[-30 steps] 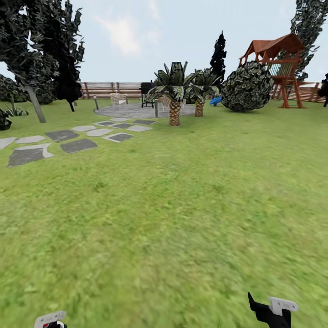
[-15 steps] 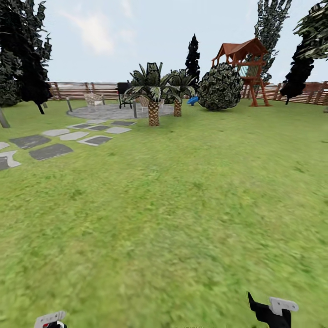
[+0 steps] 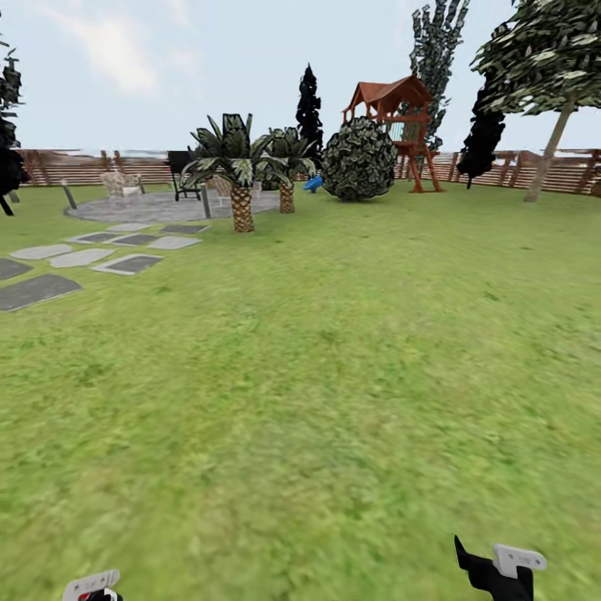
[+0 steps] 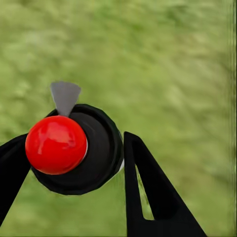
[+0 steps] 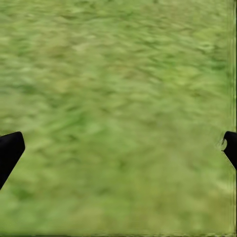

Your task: In the garden, pick up the pesticide atomizer on the floor and spray pesticide onto both trees until each tree trunk is fully covered.

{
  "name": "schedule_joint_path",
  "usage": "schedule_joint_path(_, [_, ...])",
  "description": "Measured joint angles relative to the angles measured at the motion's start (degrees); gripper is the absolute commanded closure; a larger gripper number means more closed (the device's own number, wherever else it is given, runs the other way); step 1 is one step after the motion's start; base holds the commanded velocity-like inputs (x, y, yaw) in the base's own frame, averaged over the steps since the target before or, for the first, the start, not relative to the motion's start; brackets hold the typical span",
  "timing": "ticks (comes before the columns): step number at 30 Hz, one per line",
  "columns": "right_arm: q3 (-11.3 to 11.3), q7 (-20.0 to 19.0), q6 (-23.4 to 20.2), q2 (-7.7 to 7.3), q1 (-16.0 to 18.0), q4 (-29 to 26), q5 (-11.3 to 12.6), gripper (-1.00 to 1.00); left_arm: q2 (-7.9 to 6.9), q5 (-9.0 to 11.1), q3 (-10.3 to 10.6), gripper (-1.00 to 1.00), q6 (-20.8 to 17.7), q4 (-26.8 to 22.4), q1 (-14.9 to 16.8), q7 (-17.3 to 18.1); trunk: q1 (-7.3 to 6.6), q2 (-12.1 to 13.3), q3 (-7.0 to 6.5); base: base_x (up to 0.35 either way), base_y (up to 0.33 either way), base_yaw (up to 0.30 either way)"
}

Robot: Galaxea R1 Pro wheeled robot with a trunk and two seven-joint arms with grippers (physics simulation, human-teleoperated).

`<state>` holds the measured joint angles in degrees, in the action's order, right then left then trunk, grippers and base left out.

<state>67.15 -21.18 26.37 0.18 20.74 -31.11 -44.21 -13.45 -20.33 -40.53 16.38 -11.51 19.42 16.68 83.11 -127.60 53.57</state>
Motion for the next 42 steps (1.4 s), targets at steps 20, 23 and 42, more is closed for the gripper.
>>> schedule_joint_path(20, [0.0,0.0,0.0,-0.03,0.0,0.0,0.0,-1.0,-0.17,0.09,-0.16,1.0,0.05,-0.08,0.0,-0.09,0.0,0.0,0.0,0.0,0.0,-0.3])
schedule_joint_path(23, [0.0,0.0,0.0,-0.06,0.0,0.0,0.0,-1.0,-0.19,0.13,-0.16,1.0,0.05,-0.09,0.0,-0.09,0.0,0.0,0.0,0.0,0.0,-0.3])
schedule_joint_path(42, [0.0,0.0,0.0,0.0,0.0,0.0,0.0,-1.0,-0.38,0.25,-0.25,1.0,-0.03,-0.26,0.0,-0.17,0.0,0.0,0.0,0.065,0.0,-0.3])
